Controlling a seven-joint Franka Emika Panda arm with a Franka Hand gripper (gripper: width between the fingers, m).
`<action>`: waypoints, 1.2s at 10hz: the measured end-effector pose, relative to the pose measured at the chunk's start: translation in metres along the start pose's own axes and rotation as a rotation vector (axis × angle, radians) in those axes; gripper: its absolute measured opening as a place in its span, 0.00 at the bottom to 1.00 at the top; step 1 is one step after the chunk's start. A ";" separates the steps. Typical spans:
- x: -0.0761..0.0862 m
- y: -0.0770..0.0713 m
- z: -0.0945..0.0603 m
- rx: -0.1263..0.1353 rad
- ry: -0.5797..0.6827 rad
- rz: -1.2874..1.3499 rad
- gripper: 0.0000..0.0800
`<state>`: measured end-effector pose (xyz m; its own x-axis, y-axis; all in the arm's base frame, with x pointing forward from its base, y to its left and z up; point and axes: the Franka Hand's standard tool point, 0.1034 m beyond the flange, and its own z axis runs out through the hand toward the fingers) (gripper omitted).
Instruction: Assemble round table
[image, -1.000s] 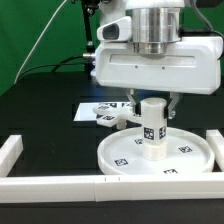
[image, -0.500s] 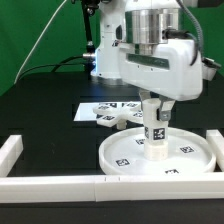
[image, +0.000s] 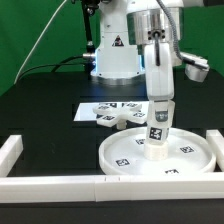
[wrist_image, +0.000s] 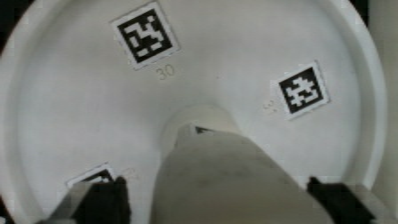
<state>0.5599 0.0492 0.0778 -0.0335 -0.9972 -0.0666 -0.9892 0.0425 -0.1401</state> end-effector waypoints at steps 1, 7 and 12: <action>-0.001 -0.002 -0.002 -0.017 0.002 -0.117 0.75; -0.001 -0.004 -0.003 -0.047 0.026 -0.836 0.81; 0.006 -0.005 -0.003 -0.065 0.030 -1.113 0.67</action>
Offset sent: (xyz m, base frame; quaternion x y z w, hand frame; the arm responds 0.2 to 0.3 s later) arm -0.0042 0.0172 -0.0003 -0.0588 0.0001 -0.4435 0.8944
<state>0.5641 0.0427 0.0812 0.8738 -0.4782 0.0879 -0.4751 -0.8782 -0.0551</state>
